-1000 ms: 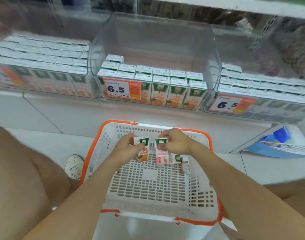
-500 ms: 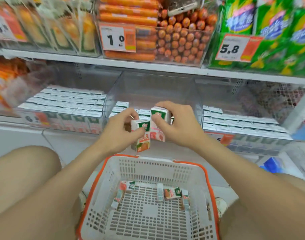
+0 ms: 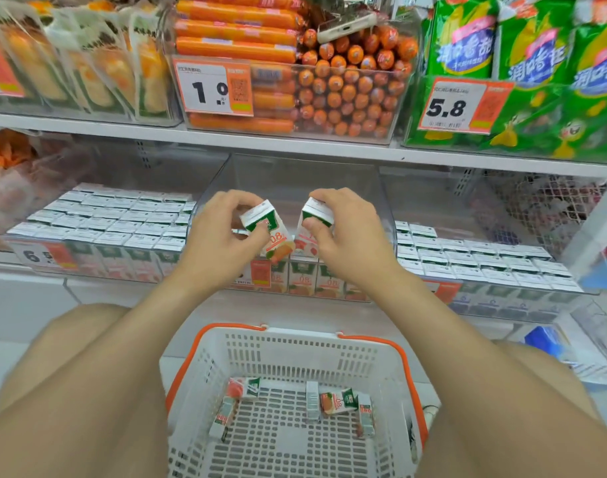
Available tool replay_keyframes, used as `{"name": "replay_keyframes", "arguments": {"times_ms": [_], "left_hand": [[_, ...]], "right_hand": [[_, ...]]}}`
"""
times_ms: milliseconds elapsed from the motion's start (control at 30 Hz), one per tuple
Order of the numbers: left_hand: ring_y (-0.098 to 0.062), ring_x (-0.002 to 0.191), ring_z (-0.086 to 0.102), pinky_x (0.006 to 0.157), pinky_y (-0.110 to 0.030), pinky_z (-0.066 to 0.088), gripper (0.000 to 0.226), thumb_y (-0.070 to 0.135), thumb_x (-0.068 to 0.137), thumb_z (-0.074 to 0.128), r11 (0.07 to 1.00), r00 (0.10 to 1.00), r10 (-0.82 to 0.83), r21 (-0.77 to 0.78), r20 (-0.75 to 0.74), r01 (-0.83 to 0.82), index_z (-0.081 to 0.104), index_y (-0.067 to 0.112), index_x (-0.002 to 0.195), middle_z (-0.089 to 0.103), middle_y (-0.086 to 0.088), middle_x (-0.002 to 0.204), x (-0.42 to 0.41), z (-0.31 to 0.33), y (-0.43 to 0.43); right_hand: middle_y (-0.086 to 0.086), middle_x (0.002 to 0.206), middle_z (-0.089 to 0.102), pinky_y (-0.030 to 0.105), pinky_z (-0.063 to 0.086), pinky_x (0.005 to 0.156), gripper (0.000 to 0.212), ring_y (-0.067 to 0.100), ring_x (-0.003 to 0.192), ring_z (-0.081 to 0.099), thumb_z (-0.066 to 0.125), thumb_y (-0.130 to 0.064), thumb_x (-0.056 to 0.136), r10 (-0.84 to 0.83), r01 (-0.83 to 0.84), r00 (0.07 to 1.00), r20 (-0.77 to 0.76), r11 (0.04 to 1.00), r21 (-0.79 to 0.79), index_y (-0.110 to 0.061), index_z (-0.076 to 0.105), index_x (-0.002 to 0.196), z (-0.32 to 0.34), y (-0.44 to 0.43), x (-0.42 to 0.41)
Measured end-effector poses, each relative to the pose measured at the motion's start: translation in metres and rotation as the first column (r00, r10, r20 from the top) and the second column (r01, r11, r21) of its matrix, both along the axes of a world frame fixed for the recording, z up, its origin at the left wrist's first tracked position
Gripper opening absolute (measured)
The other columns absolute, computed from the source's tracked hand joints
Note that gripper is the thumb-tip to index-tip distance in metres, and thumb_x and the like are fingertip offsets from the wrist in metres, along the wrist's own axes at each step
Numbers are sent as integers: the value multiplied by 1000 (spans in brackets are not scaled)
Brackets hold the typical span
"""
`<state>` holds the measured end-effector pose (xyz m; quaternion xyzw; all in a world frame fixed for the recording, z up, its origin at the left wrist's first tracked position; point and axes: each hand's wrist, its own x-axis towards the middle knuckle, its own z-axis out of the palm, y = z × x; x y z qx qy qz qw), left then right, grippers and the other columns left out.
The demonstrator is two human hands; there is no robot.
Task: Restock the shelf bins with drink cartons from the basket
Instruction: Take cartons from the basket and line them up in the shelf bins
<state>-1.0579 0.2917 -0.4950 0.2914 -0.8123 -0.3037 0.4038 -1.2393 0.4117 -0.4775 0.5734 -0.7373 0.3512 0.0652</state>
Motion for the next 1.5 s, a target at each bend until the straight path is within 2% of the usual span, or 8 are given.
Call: {"name": "replay_keyframes", "arguments": {"times_ms": [200, 400, 700, 833, 933, 1067, 1233, 1500], "left_hand": [[-21, 106, 59, 90, -30, 43, 35, 11, 91, 75, 942, 978, 61, -336, 200, 10, 64, 21, 123, 64, 4, 116, -5, 8, -41], [-28, 120, 59, 103, -46, 47, 42, 8, 95, 70, 938, 932, 95, -345, 350, 35, 64, 23, 133, 67, -1, 128, -30, -2, -73], [-37, 108, 63, 87, -46, 44, 30, 5, 99, 48, 943, 553, 205, -314, 808, 108, 67, 25, 112, 73, -6, 104, -46, -21, -93], [-35, 117, 63, 97, -49, 50, 33, 16, 91, 45, 952, 686, 164, -295, 709, 77, 70, 20, 112, 73, -8, 116, -45, -16, -75], [-11, 112, 69, 95, -37, 54, 38, 21, 93, 48, 986, 905, -169, 71, 391, 154, 72, 29, 121, 77, 8, 115, -39, 7, -42], [-14, 102, 75, 95, -36, 59, 27, 12, 93, 75, 875, 899, -417, 328, 134, 357, 73, 22, 119, 79, 3, 107, -17, 26, -21], [-17, 101, 76, 88, -34, 62, 28, 18, 93, 79, 854, 881, -455, 344, 128, 391, 74, 23, 120, 79, 2, 109, 29, 38, -42], [-16, 99, 69, 81, -31, 54, 26, 41, 84, 84, 997, 923, 13, 65, 385, -41, 72, 33, 105, 68, 8, 109, 102, 32, -115]], "right_hand": [[5, 127, 61, 51, 52, 92, 37, 35, 113, 61, 62, -30, 102, -89, 89, 996, -19, 996, 18, -22, 58, 138, 7, -10, -9], [3, 129, 58, 46, 54, 84, 38, 34, 114, 59, 59, -33, 104, -109, 116, 991, -72, 989, 90, -25, 55, 142, 8, -23, -10], [3, 121, 57, 47, 53, 82, 36, 33, 106, 59, 55, -35, 106, -64, 77, 993, -101, 988, 131, -24, 55, 141, 6, -37, -8], [2, 115, 61, 47, 53, 84, 35, 29, 105, 60, 57, -37, 104, -21, 25, 999, -47, 996, 91, -24, 58, 137, 2, -36, -5], [-2, 112, 67, 43, 50, 88, 31, 20, 102, 60, 62, -34, 101, 2, -1, 999, 42, 1000, -21, -22, 64, 130, -2, -32, -4], [-11, 106, 74, 36, 56, 88, 25, 8, 97, 68, 68, -26, 98, 78, -11, 936, 344, 981, -192, -20, 70, 122, -7, -19, 12], [-7, 117, 76, 35, 60, 94, 33, 9, 108, 72, 67, -18, 101, 281, -198, 791, 543, 958, -206, -15, 65, 134, -9, -13, 41], [-12, 110, 72, 37, 57, 90, 33, 8, 99, 68, 69, -20, 97, 239, -174, 947, 216, 943, -284, -20, 62, 129, -8, -82, 102]]}}
